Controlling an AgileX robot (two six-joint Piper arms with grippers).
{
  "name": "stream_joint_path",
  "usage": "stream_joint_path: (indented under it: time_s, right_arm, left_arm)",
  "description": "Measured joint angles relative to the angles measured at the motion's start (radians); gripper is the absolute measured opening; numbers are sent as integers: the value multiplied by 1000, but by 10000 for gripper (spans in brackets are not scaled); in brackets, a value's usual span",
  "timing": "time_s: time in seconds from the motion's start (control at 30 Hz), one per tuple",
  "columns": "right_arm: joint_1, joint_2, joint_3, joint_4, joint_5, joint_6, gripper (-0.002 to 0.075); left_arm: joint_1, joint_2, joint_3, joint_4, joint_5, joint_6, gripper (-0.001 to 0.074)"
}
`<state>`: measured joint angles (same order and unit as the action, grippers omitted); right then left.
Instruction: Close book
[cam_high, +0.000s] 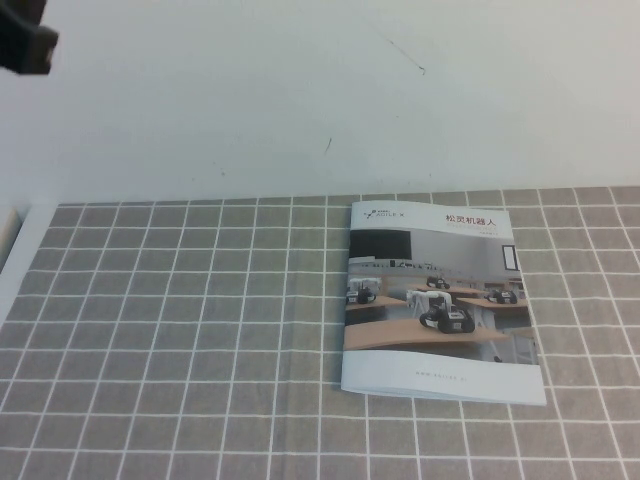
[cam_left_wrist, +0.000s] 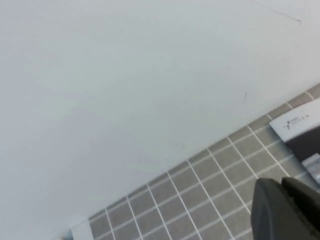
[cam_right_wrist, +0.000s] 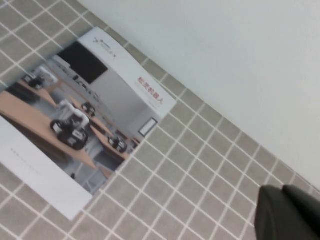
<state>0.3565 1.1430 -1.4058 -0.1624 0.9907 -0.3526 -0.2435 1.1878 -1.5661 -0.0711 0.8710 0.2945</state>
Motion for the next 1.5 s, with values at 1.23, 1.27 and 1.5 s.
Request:
stream_joint_path:
  time_s: [1.23,1.27,1.5]
  right_arm:
    - [0,-888,1026,139,-277,278,-3]
    - [0,-888,1026,139,-277,278,-3]
    - [0,-888,1026,141,-277,278,-3]
  left_arm:
    - [0,-460,1066,2,-942,8,-1]
    - [0,-460,1066,2,-942,10,-1]
    - [0,-460,1066,-100,-852,-77,-2]
